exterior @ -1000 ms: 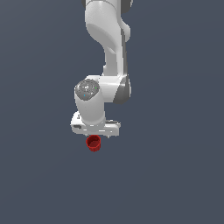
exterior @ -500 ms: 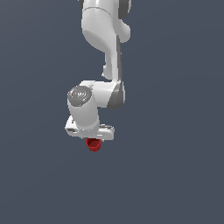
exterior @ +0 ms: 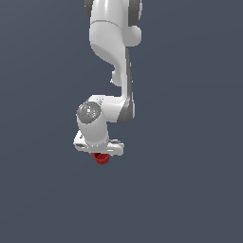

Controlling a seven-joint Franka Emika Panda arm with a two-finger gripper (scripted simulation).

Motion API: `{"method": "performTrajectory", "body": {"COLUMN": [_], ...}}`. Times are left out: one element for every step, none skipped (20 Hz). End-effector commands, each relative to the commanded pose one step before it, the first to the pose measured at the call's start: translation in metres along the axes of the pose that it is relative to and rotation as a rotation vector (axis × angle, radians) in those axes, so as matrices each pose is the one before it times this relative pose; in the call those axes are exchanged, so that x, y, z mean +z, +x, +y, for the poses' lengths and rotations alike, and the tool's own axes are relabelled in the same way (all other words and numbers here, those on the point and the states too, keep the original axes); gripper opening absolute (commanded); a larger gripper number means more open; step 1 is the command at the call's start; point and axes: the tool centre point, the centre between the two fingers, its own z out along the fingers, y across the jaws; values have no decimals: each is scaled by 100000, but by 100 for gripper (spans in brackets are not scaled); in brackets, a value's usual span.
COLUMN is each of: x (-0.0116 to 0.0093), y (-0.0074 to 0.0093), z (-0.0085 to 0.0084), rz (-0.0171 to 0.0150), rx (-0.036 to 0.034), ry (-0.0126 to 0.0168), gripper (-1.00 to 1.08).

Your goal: Pick up the object and move it to a goal position.

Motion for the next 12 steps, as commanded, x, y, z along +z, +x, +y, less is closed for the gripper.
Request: {"method": "performTrajectory", "body": {"x": [1159, 287, 203, 118, 33, -38, -24, 0, 0, 0, 0, 0], "y": [-21, 10, 19, 30, 40, 42, 15, 0, 0, 0, 0, 0], "z": [13, -2, -1, 0, 1, 2, 1, 0, 0, 0, 0, 0], "rz": [11, 0, 0, 0, 0, 0, 0, 0, 0, 0, 0, 0], "rx": [30, 0, 0, 0, 0, 0, 0, 0, 0, 0, 0, 0], "ry": [-4, 0, 0, 0, 0, 0, 0, 0, 0, 0, 0, 0], "gripper": [100, 100, 100, 100, 100, 100, 100, -100, -100, -100, -100, -100]}}
